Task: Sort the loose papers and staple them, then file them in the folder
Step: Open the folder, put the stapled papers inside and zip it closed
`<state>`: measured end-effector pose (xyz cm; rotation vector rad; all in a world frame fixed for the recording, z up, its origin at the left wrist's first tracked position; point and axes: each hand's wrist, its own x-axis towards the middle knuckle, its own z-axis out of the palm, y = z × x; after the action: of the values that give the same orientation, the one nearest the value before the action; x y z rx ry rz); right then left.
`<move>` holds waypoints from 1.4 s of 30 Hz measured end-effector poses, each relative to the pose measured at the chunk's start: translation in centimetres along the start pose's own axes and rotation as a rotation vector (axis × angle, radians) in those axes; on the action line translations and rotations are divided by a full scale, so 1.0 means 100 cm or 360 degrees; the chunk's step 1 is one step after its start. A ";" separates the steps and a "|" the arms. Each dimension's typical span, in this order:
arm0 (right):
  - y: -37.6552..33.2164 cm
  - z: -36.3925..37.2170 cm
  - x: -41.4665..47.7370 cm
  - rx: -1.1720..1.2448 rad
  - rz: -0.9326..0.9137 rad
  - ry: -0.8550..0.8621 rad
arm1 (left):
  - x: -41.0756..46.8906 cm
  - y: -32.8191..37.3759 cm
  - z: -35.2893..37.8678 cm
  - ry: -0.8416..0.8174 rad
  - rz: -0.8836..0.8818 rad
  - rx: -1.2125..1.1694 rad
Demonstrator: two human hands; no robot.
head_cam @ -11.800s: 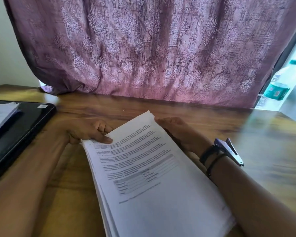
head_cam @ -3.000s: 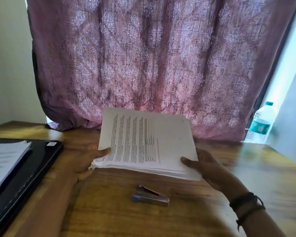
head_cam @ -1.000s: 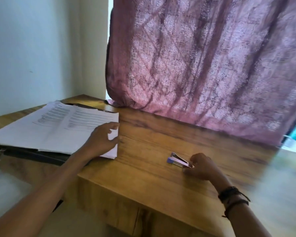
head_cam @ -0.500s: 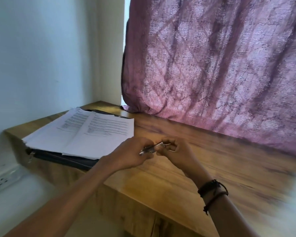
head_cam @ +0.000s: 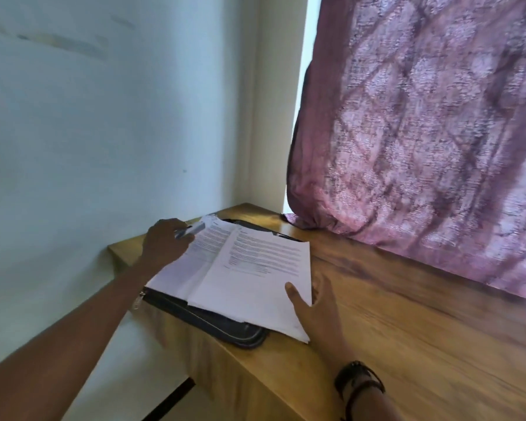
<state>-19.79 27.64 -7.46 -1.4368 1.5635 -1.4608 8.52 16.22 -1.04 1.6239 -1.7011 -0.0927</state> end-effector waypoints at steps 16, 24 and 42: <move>0.029 0.008 0.038 0.0243 0.0053 -0.0303 | 0.043 -0.074 0.018 -0.0256 -0.0686 -0.0172; 0.028 0.009 0.033 0.0211 0.0078 -0.0402 | 0.046 -0.035 0.013 -0.0434 -0.0550 -0.0186; 0.009 -0.038 0.006 0.0766 0.0558 -0.0499 | -0.028 0.055 0.048 -0.0887 -0.0236 -0.0430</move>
<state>-23.63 28.23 -7.18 -0.9925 1.1039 -1.2218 1.03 17.58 -2.76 1.6027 -1.8598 -0.8805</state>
